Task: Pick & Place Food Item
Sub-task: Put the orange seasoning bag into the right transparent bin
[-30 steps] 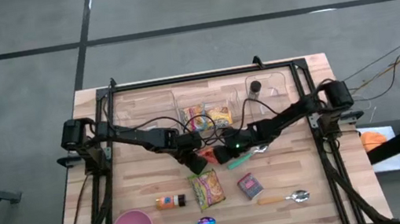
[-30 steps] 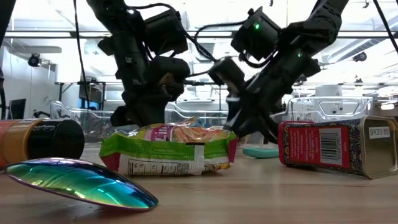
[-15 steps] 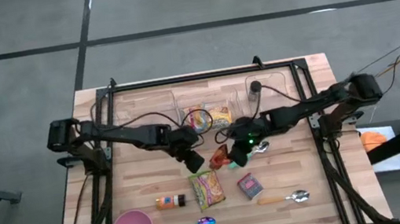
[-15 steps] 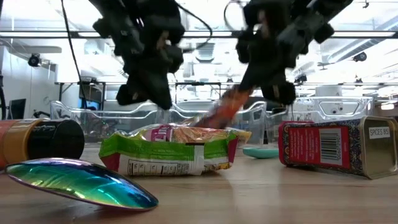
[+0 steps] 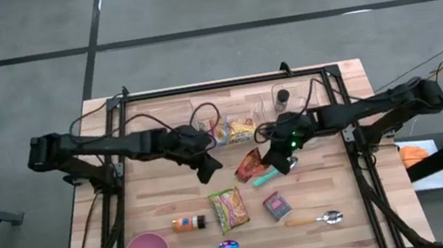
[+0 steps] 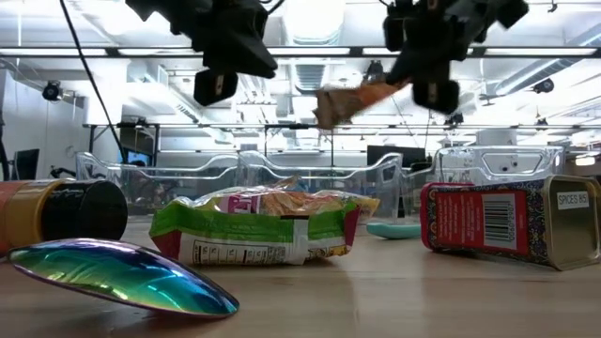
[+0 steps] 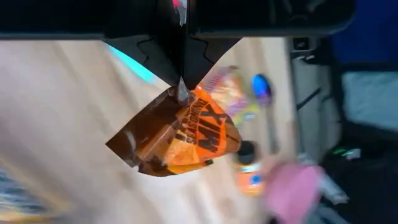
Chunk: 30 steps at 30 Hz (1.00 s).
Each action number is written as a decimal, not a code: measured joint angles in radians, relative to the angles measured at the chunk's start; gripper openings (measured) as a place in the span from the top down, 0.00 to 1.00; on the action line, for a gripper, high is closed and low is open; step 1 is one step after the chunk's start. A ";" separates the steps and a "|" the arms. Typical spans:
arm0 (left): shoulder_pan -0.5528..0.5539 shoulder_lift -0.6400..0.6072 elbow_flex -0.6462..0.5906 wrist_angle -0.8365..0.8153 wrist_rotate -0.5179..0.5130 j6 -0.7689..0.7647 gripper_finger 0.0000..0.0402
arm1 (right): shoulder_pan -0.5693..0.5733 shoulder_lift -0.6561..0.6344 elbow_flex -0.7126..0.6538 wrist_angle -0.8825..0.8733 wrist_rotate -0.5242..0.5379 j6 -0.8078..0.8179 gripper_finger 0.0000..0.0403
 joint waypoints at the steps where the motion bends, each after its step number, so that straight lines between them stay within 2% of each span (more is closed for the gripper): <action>1: 0.006 -0.010 0.000 -0.003 -0.004 0.000 0.88 | -0.009 -0.015 0.022 -0.077 0.021 0.006 0.98; 5: 0.027 -0.024 0.000 -0.007 -0.011 -0.001 0.88 | -0.046 -0.050 0.146 -0.356 0.094 -0.006 0.98; 11: 0.040 -0.024 -0.001 -0.022 -0.011 -0.003 0.88 | -0.105 -0.053 0.351 -0.620 0.202 -0.059 0.98; 16: 0.040 -0.024 -0.002 -0.034 -0.011 -0.003 0.88 | -0.184 -0.034 0.466 -0.828 0.258 -0.096 0.98; 20: 0.040 -0.024 -0.002 -0.043 -0.011 -0.002 0.88 | -0.255 -0.032 0.505 -0.916 0.273 -0.145 0.98; 30: 0.040 -0.023 -0.002 -0.093 -0.011 -0.003 0.88 | -0.440 -0.049 0.491 -1.056 0.270 -0.278 0.98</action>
